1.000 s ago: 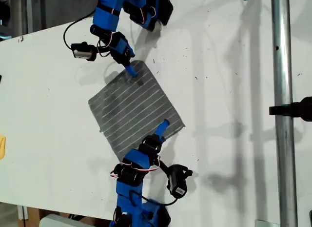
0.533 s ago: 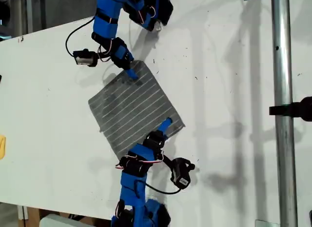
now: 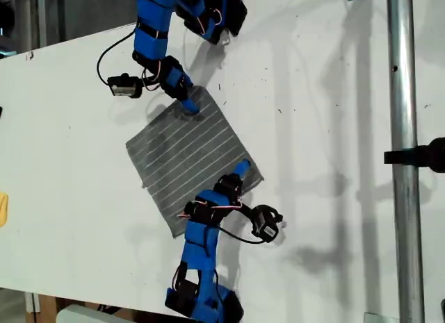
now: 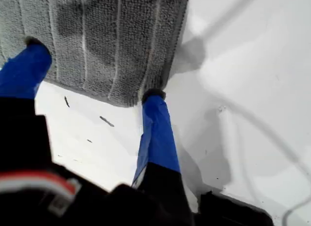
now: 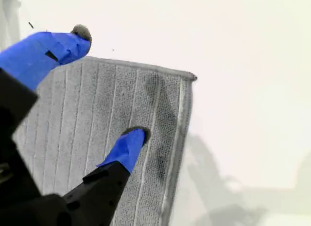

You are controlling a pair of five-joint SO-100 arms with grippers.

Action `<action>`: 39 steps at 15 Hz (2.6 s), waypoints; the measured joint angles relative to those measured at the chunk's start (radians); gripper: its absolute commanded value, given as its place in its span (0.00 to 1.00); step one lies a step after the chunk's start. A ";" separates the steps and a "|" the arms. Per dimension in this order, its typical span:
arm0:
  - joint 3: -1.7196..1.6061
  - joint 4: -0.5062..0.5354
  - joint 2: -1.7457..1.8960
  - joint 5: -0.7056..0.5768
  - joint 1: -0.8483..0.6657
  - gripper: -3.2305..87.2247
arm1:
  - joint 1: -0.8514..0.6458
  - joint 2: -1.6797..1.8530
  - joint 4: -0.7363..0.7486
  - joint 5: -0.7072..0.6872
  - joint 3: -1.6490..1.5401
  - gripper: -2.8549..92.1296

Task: Grasp corners of a towel and fold twice.

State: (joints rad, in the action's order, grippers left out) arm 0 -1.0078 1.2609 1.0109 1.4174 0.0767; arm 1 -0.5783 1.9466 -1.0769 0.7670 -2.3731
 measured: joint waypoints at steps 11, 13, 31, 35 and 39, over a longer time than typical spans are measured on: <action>0.000 -0.044 -0.075 0.037 -0.015 0.40 | 0.061 -0.325 0.021 0.000 0.206 0.03; 0.000 -0.054 -0.075 0.037 -0.015 0.40 | 0.066 -0.337 0.021 0.000 0.216 0.03; 0.166 0.014 -0.307 0.000 -0.026 0.39 | 0.187 -0.357 0.012 0.061 0.261 0.03; 0.146 0.103 -0.308 0.092 0.023 0.39 | 0.239 -0.324 -0.034 0.100 0.285 0.03; 0.124 0.109 -0.307 0.175 0.057 0.29 | 0.268 -0.305 -0.040 0.126 0.285 0.03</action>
State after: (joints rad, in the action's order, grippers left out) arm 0 -0.8836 1.3698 0.7041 1.5923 0.1335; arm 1 -0.3099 1.6414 -1.1167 0.8928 -2.0877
